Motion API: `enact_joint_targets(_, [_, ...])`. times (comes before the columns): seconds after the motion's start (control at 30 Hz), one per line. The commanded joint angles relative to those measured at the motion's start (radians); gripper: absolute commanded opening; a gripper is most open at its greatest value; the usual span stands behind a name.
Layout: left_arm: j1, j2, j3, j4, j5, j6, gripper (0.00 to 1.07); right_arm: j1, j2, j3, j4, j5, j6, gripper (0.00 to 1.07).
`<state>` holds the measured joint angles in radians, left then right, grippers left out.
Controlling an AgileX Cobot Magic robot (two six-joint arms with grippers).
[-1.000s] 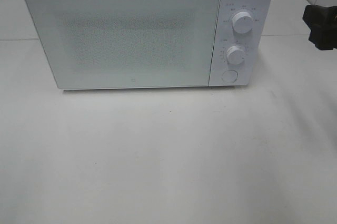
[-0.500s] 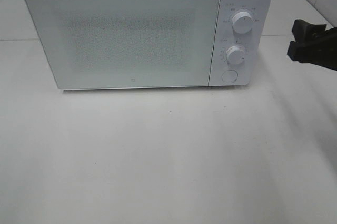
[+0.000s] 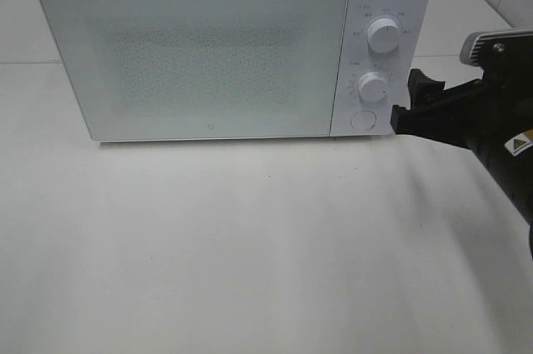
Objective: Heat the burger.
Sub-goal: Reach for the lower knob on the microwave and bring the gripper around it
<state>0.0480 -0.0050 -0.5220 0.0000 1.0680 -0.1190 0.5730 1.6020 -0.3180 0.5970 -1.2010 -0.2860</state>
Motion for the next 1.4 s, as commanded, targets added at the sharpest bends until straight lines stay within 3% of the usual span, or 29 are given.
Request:
enact_joint_targets(0.03, [0.000, -0.018, -0.002, -0.005, -0.003, 0.001, 1.00, 0.030, 0.025, -0.007, 0.033, -0.066, -0.009, 0.76])
enact_joint_targets(0.2, [0.000, -0.018, -0.002, -0.005, -0.003, 0.001, 1.00, 0.082, 0.084, -0.034, 0.080, -0.096, -0.009, 0.76])
enact_joint_targets(0.77, [0.000, -0.018, -0.002, -0.005, -0.003, 0.001, 1.00, 0.082, 0.113, -0.043, 0.087, -0.108, 0.021, 0.76])
enact_joint_targets(1.03, [0.000, -0.018, -0.002, -0.005, -0.003, 0.001, 1.00, 0.079, 0.125, -0.097, 0.088, -0.106, 0.018, 0.76])
enact_joint_targets(1.4, [0.000, -0.018, -0.002, -0.005, -0.003, 0.001, 1.00, 0.079, 0.278, -0.210, 0.085, -0.118, 0.021, 0.76])
